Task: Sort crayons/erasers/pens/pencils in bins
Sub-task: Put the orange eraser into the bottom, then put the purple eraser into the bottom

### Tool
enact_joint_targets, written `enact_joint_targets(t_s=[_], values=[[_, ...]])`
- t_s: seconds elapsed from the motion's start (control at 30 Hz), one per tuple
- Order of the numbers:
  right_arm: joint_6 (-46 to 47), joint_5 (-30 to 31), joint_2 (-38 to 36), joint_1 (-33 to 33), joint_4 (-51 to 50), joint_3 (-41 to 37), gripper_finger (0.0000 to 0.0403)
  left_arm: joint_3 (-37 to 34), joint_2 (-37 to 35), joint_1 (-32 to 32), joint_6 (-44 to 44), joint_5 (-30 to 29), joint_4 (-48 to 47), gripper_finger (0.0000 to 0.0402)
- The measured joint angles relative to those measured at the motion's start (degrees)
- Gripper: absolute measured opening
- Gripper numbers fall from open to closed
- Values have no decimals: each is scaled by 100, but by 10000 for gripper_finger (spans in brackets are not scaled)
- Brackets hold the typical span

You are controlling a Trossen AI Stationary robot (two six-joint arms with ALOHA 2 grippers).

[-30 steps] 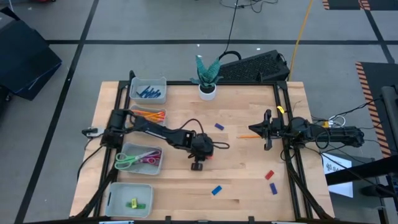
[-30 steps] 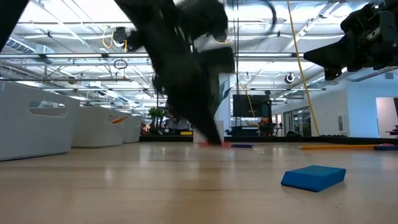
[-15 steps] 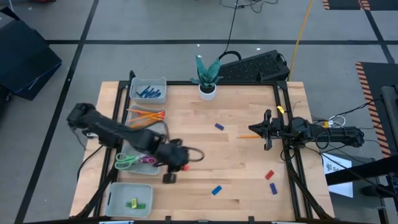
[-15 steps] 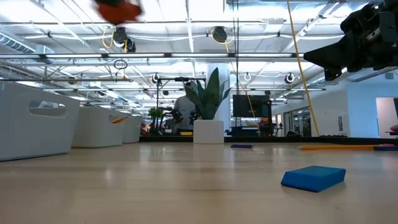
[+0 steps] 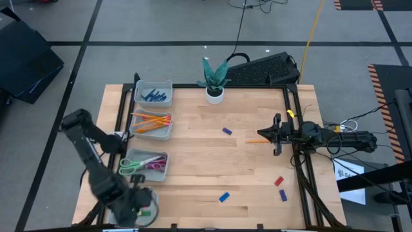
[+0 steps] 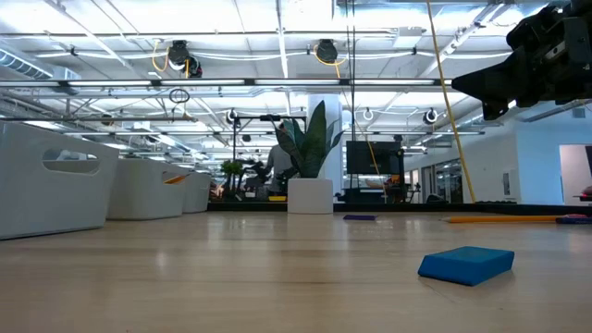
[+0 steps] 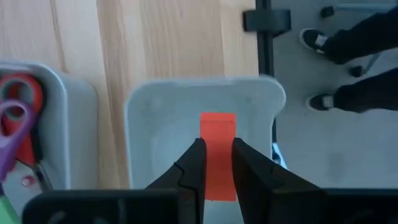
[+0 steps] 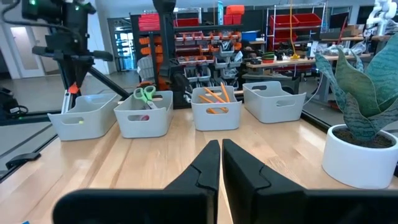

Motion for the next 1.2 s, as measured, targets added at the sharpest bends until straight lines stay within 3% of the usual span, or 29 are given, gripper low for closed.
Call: enact_joint_targets(t_s=[0.3, 0.57, 0.73, 0.83, 0.97, 1.2], values=[[0, 0, 2, 2, 0, 0, 13, -1089, 106, -964, -1072, -376, 240, 65], [0, 0, 0, 2, 0, 0, 13, -1965, 105, -1244, -1473, -508, 1995, 65], [1, 0, 0, 2, 0, -1, 13, -2244, 103, -1239, -1646, -539, 2295, 69], [1, 0, 1, 1, 0, 0, 13, -2394, 103, -1198, -1623, -526, 2269, 90], [2, 0, 1, 1, 0, -2, 13, -2506, 103, -1119, -1643, -346, 2201, 149], [1, 0, 1, 1, 0, 0, 13, -2209, -140, -935, -1125, 165, 2229, 226]])
